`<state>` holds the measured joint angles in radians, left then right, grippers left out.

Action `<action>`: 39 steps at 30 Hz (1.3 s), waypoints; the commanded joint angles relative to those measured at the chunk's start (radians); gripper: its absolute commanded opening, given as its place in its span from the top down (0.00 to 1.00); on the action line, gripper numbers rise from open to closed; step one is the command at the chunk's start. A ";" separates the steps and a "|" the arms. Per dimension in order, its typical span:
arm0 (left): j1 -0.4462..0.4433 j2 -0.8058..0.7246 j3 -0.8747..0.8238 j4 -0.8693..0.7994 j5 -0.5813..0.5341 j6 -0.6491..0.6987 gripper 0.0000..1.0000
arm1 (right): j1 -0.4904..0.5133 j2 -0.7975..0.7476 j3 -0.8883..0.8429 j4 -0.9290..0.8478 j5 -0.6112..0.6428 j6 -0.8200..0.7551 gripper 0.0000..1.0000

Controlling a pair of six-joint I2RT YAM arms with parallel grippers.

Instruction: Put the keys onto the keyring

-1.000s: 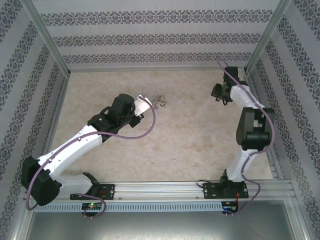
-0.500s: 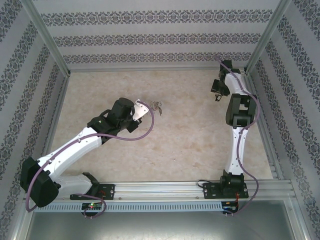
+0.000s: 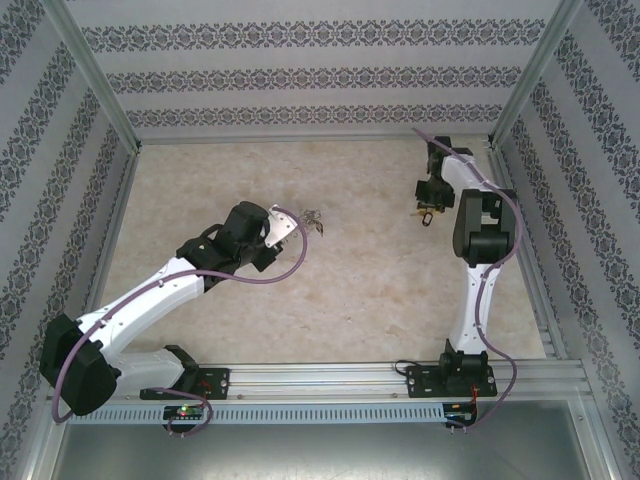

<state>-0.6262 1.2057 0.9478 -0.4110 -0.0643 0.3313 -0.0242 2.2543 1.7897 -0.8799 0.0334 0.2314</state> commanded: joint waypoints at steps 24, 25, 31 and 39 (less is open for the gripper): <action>0.009 -0.058 -0.049 0.093 0.064 -0.049 1.00 | 0.137 -0.415 -0.414 0.128 0.048 -0.339 0.59; 0.009 -0.062 -0.051 0.092 0.063 -0.050 1.00 | 0.138 -0.395 -0.409 0.136 0.036 -0.392 0.59; 0.009 -0.087 -0.069 0.078 0.058 -0.048 1.00 | 0.122 -0.283 -0.346 0.096 0.037 -0.503 0.58; 0.009 -0.099 -0.058 0.040 0.057 -0.043 1.00 | 0.081 -0.196 -0.276 0.071 0.076 -0.519 0.58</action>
<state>-0.6262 1.1366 0.8787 -0.3714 -0.0078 0.3016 0.0834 2.0304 1.4601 -0.7769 0.0902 -0.2634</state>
